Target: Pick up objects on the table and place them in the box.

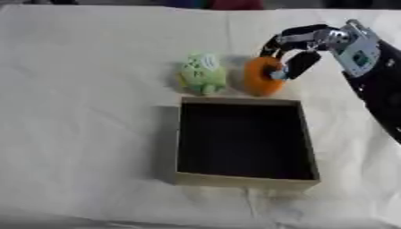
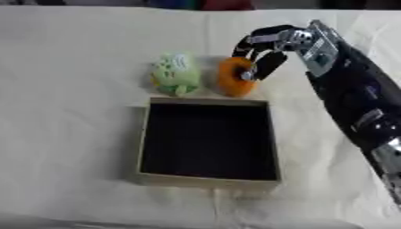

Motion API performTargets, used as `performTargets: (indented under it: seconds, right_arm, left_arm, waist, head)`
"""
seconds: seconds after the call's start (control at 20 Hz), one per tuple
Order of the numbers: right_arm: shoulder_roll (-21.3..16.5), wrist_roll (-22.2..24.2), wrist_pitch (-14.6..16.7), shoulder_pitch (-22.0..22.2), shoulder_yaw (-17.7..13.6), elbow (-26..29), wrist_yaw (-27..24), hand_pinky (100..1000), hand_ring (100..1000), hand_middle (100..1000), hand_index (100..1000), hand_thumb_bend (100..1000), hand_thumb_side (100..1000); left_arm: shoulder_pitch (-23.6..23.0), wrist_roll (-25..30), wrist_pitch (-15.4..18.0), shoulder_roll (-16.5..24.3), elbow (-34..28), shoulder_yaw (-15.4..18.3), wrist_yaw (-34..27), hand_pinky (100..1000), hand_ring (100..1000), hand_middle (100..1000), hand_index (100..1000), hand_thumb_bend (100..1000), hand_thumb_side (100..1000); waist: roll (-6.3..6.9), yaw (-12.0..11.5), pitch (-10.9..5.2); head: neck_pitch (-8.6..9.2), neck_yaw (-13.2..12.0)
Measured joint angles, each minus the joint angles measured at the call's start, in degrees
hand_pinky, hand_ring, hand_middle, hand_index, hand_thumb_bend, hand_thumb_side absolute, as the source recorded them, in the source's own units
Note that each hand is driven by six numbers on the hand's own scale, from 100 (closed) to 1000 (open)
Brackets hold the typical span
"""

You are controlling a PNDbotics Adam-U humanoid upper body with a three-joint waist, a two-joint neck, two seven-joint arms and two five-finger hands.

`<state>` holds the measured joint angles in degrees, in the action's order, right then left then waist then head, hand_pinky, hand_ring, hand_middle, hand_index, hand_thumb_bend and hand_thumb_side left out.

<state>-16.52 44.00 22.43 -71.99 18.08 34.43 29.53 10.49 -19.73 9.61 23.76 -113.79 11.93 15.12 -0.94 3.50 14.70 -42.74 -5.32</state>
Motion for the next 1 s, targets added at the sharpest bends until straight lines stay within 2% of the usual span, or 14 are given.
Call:
performTargets:
  seconds: [0.4,0.75,1.0]
  right_arm:
    - [-3.2,2.5,-2.7,0.4,2.2,11.4,-7.3,785,829,668,733,100,100]
    - [-6.5,0.4,-4.7,0.4,3.2,21.7,-10.5,781,817,665,728,100,100]
    - [-9.0,-0.5,-4.7,0.4,5.6,29.2,-14.0,779,814,666,729,100,100]
  left_arm:
    - [0.0,0.1,0.0,0.0,0.0,0.3,0.0,818,594,716,872,100,885]
    - [0.0,0.1,0.0,0.0,0.0,0.6,0.0,818,594,717,872,100,885]
    - [0.0,0.1,0.0,0.1,0.0,0.6,0.0,817,594,718,871,100,886]
  waist:
    - [-0.18,0.2,-0.05]
    - [-0.22,0.4,-0.26]
    - [-0.27,0.9,-0.4]
  head:
    - [0.0,0.0]
    - [0.0,-0.1]
    - [-0.01,-0.3]
